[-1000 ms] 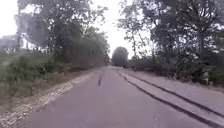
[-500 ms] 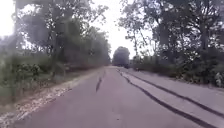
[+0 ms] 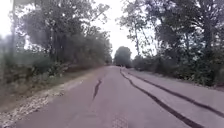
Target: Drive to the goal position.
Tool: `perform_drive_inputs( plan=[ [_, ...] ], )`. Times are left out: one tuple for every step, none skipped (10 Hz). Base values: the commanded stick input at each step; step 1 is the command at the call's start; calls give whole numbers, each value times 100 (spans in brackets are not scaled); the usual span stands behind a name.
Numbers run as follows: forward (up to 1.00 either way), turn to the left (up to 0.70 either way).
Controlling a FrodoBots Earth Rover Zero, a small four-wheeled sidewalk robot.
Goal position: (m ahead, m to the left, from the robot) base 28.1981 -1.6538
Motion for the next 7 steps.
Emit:
perform_drive_inputs(
  plan=[
    [100,0],
    [100,0],
    [100,0],
    [100,0],
    [100,0],
    [100,0],
    [100,0]
  ],
)
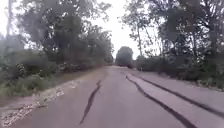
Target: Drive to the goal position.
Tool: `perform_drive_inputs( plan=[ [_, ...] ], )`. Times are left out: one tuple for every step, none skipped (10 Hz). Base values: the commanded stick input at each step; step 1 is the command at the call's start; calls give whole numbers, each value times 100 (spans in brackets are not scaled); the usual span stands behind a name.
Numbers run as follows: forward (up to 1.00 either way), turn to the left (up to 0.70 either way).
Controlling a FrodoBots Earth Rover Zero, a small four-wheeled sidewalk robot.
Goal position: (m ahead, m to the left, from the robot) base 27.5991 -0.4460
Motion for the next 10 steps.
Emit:
perform_drive_inputs(
  plan=[
    [100,0],
    [100,0],
    [100,0],
    [100,0],
    [100,0],
    [100,0],
    [100,0],
    [100,0],
    [100,0],
    [100,0]
  ],
)
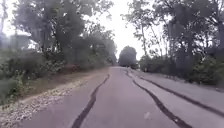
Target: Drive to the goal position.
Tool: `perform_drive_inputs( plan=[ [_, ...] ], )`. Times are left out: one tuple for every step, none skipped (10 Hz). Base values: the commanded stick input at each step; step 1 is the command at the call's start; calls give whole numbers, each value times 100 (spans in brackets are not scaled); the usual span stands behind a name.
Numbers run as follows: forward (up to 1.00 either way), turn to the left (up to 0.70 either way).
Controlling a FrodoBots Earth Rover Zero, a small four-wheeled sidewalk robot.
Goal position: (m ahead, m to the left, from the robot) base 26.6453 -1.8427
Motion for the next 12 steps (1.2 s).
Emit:
perform_drive_inputs(
  plan=[
    [100,0],
    [100,0],
    [100,0],
    [100,0],
    [100,0],
    [100,0],
    [100,0],
    [100,0],
    [100,0],
    [100,0],
    [100,0],
    [100,0]
  ],
)
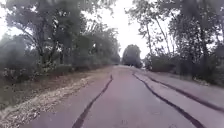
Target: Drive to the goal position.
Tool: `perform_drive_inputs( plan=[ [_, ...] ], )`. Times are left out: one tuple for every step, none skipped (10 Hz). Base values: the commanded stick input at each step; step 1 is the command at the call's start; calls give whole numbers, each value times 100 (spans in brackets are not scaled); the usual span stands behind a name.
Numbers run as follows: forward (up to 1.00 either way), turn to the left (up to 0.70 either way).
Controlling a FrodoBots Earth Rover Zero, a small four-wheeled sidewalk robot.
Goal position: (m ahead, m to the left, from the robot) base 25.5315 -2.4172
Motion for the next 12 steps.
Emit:
perform_drive_inputs(
  plan=[
    [100,0],
    [100,0],
    [100,0],
    [100,-8],
    [100,-34],
    [100,-38],
    [100,-31],
    [100,-11],
    [100,-1],
    [100,0],
    [100,0],
    [100,0]
  ],
)
